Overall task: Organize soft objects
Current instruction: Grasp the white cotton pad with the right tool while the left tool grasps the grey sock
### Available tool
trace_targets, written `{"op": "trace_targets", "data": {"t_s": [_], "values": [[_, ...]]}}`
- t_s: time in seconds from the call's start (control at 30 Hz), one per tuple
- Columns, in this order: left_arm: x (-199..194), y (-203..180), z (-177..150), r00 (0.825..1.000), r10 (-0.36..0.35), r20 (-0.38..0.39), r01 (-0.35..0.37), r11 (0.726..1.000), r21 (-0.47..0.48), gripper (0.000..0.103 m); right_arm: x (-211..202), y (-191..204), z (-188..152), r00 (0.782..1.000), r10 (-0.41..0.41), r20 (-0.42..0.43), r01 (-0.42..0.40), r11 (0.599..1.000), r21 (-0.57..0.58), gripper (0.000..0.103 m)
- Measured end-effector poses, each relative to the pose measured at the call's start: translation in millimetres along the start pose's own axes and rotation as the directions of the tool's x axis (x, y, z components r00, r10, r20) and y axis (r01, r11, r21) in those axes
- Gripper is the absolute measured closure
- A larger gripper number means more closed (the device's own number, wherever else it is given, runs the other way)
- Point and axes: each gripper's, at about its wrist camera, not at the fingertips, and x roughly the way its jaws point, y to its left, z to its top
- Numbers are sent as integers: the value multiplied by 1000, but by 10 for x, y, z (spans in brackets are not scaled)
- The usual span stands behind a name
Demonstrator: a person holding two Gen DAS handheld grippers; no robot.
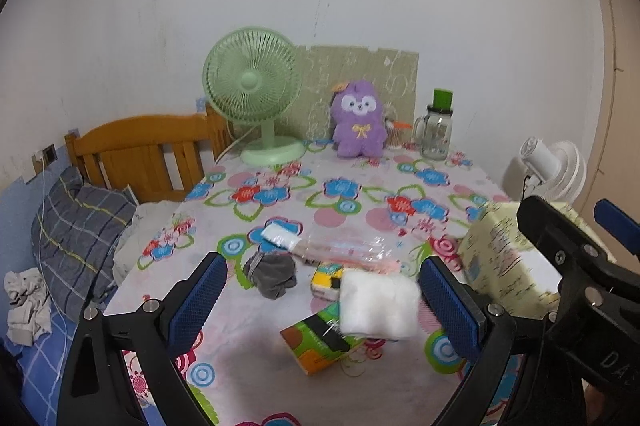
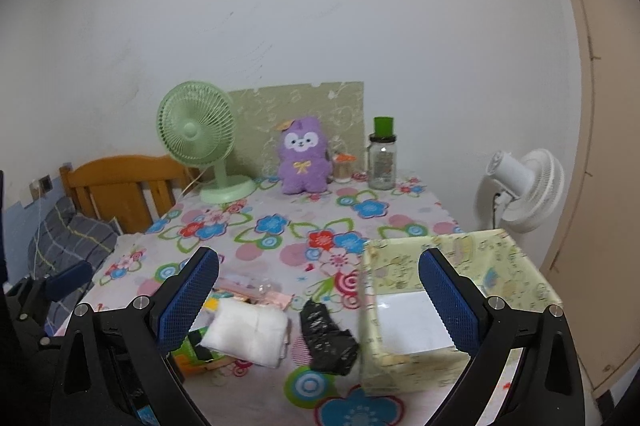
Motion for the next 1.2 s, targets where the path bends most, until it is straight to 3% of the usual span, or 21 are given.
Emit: {"op": "trace_targets", "data": {"t_s": [0.53,0.87,1.2], "values": [[725,342,-257,986,25,-167,-28,999,-16,7,714,518,-300,988,39,-150,-45,998,-41,4],[1006,502,-326,972,51,-228,-55,998,-15,8,1132,698,-443,960,72,-270,-82,996,-24,7],[1151,493,-450,960,56,-273,-56,998,9,8,1498,739,-664,904,75,-420,-78,997,12,16]]}}
